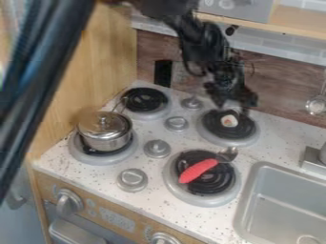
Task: Place the duck in the middle of the two upper and two lower burners
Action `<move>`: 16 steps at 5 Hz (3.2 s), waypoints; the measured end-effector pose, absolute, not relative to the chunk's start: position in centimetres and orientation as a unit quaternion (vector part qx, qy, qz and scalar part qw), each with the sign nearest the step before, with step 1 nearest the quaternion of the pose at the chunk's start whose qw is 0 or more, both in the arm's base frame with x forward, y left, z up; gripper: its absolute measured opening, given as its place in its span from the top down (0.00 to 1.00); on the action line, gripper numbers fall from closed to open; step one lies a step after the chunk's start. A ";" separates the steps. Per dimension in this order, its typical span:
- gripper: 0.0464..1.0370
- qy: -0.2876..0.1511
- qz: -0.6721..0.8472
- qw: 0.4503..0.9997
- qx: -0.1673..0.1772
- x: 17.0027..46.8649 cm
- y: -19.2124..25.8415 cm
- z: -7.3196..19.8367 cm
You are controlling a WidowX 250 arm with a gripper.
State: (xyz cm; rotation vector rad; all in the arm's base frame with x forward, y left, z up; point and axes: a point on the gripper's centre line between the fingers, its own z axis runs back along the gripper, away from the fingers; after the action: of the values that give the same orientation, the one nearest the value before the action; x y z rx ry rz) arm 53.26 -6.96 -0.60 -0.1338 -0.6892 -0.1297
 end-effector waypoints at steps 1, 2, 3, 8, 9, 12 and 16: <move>0.03 -0.338 -0.072 0.936 -0.060 54.3 -7.1 -0.9; 0.04 -0.323 -0.065 0.943 -0.052 54.9 -6.9 -2.5; 0.04 -0.319 -0.057 0.945 -0.047 55.6 -6.7 -3.2; 0.45 -0.288 -0.062 0.956 -0.008 53.1 -3.2 -1.9; 0.45 -0.243 -0.035 0.969 -0.006 51.7 2.2 -1.3; 0.45 -0.144 -0.035 0.987 -0.069 48.8 4.8 -2.4; 0.02 -0.083 -0.054 0.995 -0.008 46.5 4.1 -2.5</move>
State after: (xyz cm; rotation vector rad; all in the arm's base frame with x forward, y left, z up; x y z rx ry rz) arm 46.45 4.07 -2.51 -0.0156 -0.1661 -0.1083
